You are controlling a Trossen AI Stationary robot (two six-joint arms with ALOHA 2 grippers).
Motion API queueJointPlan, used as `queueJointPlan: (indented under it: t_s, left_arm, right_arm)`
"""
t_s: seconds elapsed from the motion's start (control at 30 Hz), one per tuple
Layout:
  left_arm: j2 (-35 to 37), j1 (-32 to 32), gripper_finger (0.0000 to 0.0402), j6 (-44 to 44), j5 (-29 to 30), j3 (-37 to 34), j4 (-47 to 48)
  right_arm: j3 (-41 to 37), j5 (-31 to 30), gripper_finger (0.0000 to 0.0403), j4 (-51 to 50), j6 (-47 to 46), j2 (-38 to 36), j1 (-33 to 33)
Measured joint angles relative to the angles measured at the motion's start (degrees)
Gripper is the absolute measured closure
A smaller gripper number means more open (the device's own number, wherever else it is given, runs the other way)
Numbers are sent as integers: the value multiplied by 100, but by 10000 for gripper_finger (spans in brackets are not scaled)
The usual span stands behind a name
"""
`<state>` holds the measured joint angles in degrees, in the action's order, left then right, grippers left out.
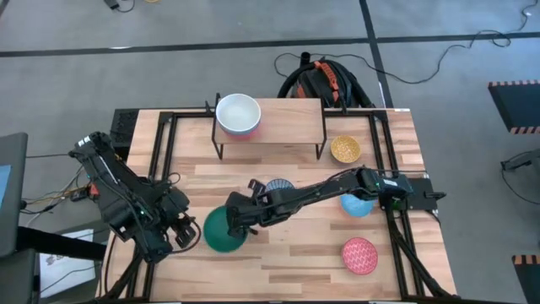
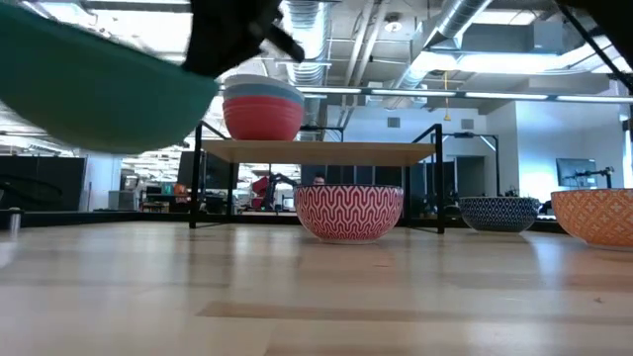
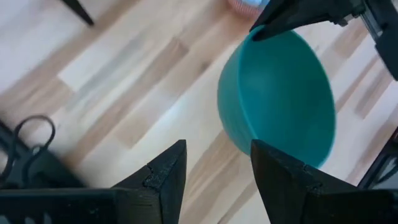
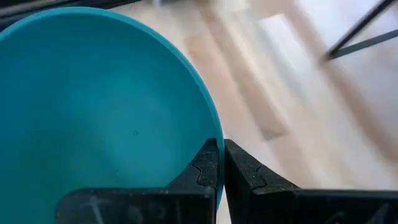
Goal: Place and stack bowls onto a shelf
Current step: Stack the green bowl on the top of the white bowl on the shelf
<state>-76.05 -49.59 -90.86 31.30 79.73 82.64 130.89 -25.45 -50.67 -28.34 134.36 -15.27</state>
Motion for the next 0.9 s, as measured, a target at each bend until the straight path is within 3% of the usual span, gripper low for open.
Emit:
queueJointPlan:
  t_s: [0.27,0.43,0.7,0.9]
  left_arm:
    - [0,463,239,662,1213,522,-108]
    - [0,1021,239,1919,1922,705,-672]
    - [-2,1849,221,4461,2025,706,-1675]
    - [-4,2304,200,5256,1540,707,-1763]
  right_arm:
    - [2,-1063,372,-920,291,-608,4]
    - [4,-1699,372,-1307,296,-864,9]
    - [7,-2139,372,-1468,292,-1132,36]
    - [7,-2418,372,-1587,335,-1307,37]
